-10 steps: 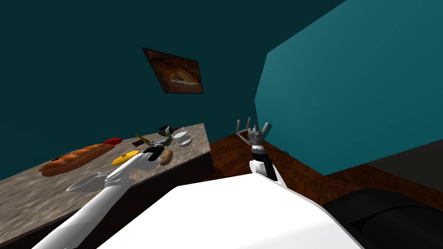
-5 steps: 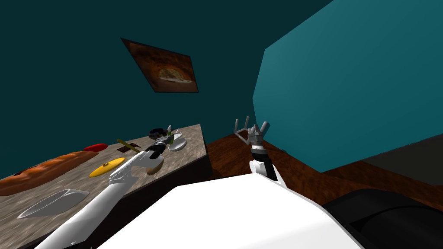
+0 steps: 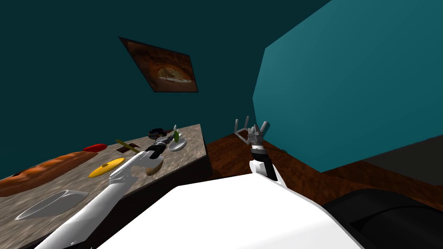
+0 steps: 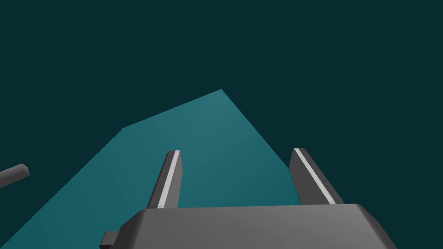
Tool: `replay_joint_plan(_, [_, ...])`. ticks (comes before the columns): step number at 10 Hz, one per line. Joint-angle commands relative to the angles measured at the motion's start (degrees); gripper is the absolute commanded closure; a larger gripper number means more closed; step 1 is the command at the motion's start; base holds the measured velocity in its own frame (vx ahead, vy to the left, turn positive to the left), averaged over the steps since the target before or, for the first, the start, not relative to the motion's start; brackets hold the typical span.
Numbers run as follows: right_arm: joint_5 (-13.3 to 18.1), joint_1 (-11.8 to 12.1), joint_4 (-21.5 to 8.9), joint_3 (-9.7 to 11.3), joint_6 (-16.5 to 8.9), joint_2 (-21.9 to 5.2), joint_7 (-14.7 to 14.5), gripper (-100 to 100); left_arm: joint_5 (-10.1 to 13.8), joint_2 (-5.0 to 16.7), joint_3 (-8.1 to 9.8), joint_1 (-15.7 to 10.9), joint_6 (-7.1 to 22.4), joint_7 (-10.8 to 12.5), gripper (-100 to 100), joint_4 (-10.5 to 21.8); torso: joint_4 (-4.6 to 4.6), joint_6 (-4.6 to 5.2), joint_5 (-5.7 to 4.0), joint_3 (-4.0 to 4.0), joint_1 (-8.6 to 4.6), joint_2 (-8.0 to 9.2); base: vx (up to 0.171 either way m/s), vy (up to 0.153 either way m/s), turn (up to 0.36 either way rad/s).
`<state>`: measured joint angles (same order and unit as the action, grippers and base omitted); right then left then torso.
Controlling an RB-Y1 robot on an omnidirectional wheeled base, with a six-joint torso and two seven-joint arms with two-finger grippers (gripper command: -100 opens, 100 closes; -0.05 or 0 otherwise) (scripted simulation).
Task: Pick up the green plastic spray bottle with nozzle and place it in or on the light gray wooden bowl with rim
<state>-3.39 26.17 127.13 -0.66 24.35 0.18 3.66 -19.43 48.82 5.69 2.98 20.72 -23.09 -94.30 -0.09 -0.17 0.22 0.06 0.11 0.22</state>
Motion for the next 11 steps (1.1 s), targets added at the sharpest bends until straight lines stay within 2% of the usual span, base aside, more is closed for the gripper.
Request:
replay_joint_plan(1, [0.0,0.0,0.0,0.0,0.0,0.0,0.0,0,1.9,2.1,-0.02,0.1,1.6,0.1,-100,-1.1,0.00,0.00,0.00,0.00,0.00,0.00,-0.008,-0.001,-0.046])
replay_joint_plan(9, [0.0,0.0,0.0,0.0,0.0,0.0,0.0,0,9.3,10.5,-0.11,0.3,8.1,0.7,-100,-5.6,0.01,0.00,0.00,0.03,-0.01,0.05,-0.012,0.000,-0.033])
replay_joint_plan(10, [0.0,0.0,0.0,0.0,0.0,0.0,0.0,0,8.8,10.0,0.04,0.5,7.5,0.7,-100,-5.4,0.01,0.00,0.00,0.03,-0.01,0.05,0.000,0.000,0.000])
replay_joint_plan(11, [0.0,0.0,0.0,0.0,0.0,0.0,0.0,0,8.9,10.1,0.05,0.5,7.7,0.7,0,-5.5,0.01,-0.01,0.01,0.02,0.00,0.03,0.000,0.000,0.000])
